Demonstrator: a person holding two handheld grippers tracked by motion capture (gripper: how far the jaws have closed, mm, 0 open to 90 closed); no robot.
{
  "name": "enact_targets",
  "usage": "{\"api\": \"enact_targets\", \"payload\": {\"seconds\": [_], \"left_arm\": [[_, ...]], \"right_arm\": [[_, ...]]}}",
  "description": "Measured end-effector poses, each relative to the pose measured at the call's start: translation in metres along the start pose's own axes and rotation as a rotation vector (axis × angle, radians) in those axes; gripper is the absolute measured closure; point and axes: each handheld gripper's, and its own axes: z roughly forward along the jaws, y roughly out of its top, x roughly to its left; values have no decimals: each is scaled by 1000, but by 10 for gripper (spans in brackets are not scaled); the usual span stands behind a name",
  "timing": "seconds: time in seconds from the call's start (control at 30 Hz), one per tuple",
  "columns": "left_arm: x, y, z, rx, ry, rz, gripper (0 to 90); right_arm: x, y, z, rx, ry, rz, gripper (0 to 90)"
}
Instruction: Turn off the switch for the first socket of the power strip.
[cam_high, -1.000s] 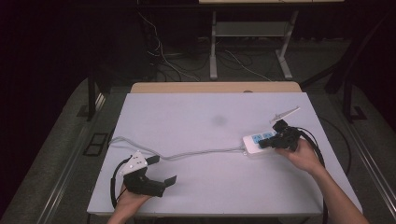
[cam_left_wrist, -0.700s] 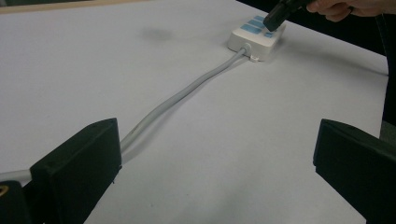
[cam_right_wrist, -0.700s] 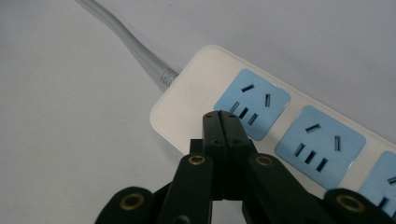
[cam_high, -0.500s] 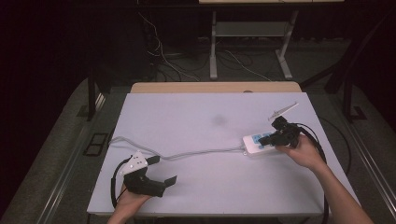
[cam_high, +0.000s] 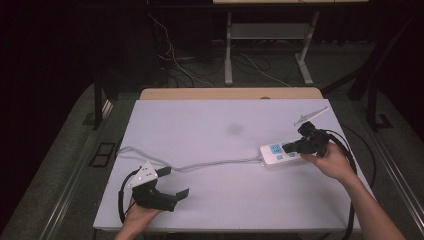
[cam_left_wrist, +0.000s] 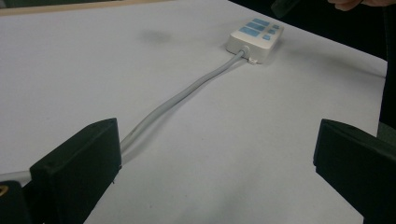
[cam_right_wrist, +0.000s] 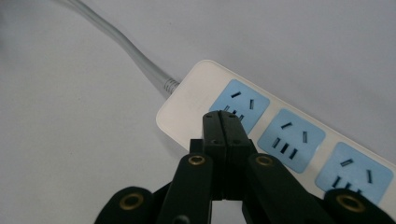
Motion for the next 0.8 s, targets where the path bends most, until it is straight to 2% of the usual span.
{"api": "enact_targets", "payload": {"seconds": [0.4, 0.63, 0.8], "left_arm": [[0, 0, 0, -2, 0, 1, 0], [-1, 0, -1, -9, 0, -3, 0], [-1, 1, -2, -12, 1, -1, 0]], "right_arm": [[-2, -6, -22, -39, -29, 22, 900], [0, -14, -39, -63, -48, 53, 896], [2, -28, -53, -105, -61, 101, 780]]}}
